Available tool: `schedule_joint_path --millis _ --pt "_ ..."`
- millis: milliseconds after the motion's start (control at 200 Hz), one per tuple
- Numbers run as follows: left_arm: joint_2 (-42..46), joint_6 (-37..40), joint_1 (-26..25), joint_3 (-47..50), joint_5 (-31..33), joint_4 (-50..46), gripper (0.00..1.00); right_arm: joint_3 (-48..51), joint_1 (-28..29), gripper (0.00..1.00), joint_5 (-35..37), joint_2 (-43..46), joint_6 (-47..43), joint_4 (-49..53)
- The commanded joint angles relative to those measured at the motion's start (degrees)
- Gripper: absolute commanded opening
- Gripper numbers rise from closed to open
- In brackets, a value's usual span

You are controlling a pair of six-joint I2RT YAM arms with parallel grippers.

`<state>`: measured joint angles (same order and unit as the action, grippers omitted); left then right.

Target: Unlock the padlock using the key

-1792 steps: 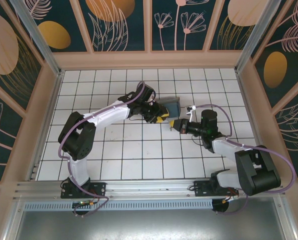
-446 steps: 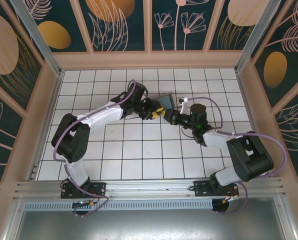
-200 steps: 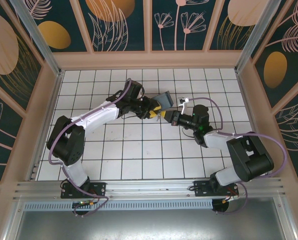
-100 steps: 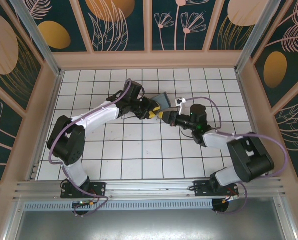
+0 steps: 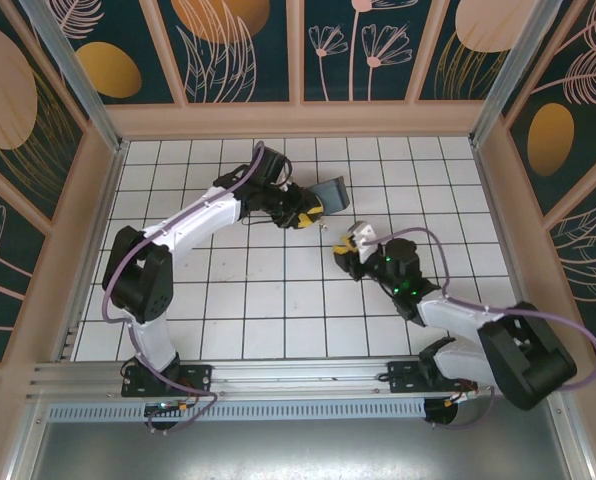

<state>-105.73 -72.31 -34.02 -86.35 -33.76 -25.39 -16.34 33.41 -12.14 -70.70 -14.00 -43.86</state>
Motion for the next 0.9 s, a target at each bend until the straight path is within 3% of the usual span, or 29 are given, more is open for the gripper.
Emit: schedule_joint_path --millis 0,110,230,896 --pt "-0.9 5.4 0.5 -4.1 -1.6 -5.5 0.0 0.6 5.2 0.33 14.4 -4.3 -15.6 -17.3" --pt "-0.9 5.6 0.6 -4.5 -1.1 -7.0 0.0 0.8 9.9 0.31 22.7 -8.8 -23.5 -27.6" --pt "-1.0 5.7 0.9 -5.2 -1.0 -7.8 0.0 0.3 11.8 0.29 24.9 -11.5 -29.4 -32.8" --pt "-1.0 4.4 1.1 -6.8 -0.8 -9.9 0.0 -5.5 12.2 0.24 18.8 -13.1 -36.4 -22.8"
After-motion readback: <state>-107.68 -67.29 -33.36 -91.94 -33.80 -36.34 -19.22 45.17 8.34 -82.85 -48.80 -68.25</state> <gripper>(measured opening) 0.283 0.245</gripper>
